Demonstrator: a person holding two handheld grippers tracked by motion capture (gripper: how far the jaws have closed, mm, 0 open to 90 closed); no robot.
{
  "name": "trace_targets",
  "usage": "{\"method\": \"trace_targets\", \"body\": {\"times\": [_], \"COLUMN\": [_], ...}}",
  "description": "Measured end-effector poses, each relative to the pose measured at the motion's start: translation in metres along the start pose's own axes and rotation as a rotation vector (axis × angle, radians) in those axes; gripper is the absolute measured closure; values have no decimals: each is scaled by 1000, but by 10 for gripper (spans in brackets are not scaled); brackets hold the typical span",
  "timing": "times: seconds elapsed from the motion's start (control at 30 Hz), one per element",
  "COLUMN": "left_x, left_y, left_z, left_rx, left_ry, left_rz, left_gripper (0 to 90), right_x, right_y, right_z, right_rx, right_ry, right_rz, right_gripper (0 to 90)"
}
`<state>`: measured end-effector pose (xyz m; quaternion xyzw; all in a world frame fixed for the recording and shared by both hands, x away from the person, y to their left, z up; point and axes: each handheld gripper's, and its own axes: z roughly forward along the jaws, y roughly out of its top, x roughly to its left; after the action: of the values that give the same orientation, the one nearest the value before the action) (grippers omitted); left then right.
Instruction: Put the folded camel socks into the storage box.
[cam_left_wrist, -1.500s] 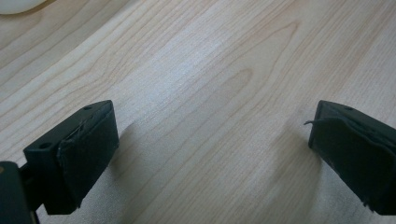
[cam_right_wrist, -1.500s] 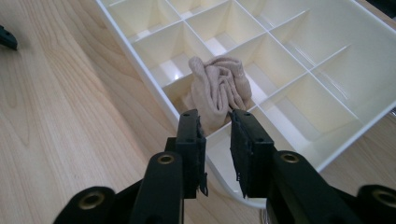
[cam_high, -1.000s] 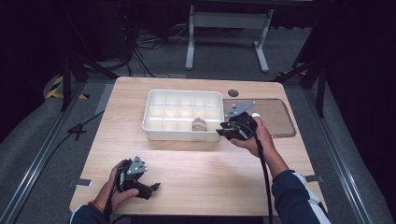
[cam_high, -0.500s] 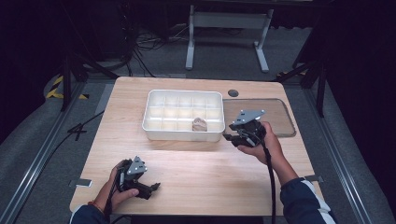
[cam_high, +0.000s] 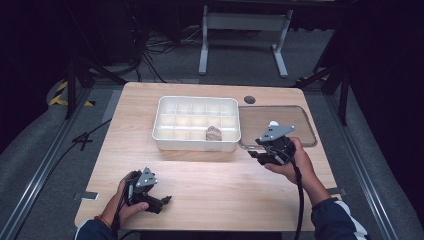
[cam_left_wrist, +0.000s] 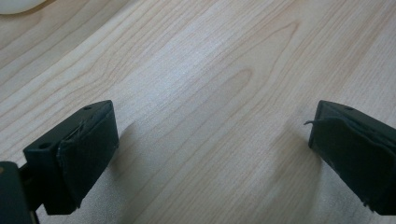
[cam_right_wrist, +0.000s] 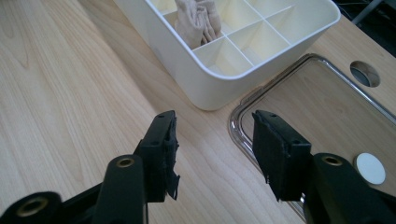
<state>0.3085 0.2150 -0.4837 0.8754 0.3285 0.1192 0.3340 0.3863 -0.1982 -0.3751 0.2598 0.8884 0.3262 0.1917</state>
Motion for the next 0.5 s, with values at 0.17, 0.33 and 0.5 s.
{"method": "trace_targets", "body": {"times": [0.17, 0.33, 0.5], "left_x": [0, 0, 0], "left_y": [0, 0, 0], "left_z": [0, 0, 0], "left_rx": [0, 0, 0], "left_ry": [0, 0, 0], "left_rz": [0, -1, 0], "left_gripper": [17, 17, 17], "right_x": [1, 2, 2], "right_y": [-5, -14, -21], "right_z": [-2, -7, -8], "right_rx": [8, 13, 24], "right_ry": [-10, -22, -31], "right_rz": [-1, -9, -14], "right_gripper": [488, 470, 455]}}
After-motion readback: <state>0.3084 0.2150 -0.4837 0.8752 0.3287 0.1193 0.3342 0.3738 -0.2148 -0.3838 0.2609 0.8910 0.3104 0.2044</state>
